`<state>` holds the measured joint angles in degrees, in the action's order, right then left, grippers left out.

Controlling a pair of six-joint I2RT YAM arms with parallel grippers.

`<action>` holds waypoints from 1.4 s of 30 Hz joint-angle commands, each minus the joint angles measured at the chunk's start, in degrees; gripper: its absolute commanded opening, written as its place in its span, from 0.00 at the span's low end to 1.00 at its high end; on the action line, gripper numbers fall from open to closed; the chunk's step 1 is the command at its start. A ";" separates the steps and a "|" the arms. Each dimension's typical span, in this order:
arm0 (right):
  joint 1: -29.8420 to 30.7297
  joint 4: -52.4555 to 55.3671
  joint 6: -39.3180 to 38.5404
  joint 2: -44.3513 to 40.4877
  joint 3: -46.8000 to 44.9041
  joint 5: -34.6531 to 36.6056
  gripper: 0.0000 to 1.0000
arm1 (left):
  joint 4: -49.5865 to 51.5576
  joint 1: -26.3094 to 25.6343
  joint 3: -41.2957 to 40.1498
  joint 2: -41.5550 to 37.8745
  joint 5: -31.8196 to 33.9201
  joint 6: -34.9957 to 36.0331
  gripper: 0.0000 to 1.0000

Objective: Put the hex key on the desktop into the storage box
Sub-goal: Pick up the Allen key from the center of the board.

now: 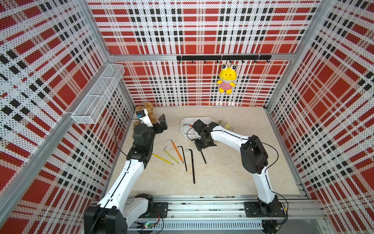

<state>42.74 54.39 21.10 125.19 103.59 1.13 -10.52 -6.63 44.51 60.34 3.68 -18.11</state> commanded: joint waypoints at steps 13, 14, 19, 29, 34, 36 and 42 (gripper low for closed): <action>0.67 1.63 1.79 7.00 4.43 1.07 0.50 | 0.50 -0.18 0.05 -1.18 0.95 0.27 0.99; 0.75 1.61 1.90 7.09 4.28 1.04 0.49 | 0.42 -0.13 -0.08 -1.19 1.01 0.27 0.99; 0.94 1.54 2.41 7.11 3.69 1.28 0.44 | 0.15 -0.20 -0.30 -1.17 0.95 0.09 0.99; 1.28 0.14 3.38 5.10 -2.12 -1.89 0.11 | 0.42 -0.14 -0.21 -1.89 1.40 0.18 0.99; 1.46 0.12 3.04 3.90 -4.68 -2.18 0.00 | 0.42 -0.14 -0.22 -1.89 1.49 0.18 0.99; 1.56 -0.78 1.99 2.96 -5.63 -2.40 0.00 | 0.42 -0.15 -0.26 -1.98 1.57 0.09 0.99; 1.56 -2.80 -2.18 -1.39 -5.02 -3.17 0.00 | 0.59 -0.13 -0.27 -2.24 1.81 -0.01 0.99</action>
<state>43.51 50.35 21.76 126.63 98.87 -0.60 -10.37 -6.79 44.51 59.37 4.97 -18.09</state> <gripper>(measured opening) 0.101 0.992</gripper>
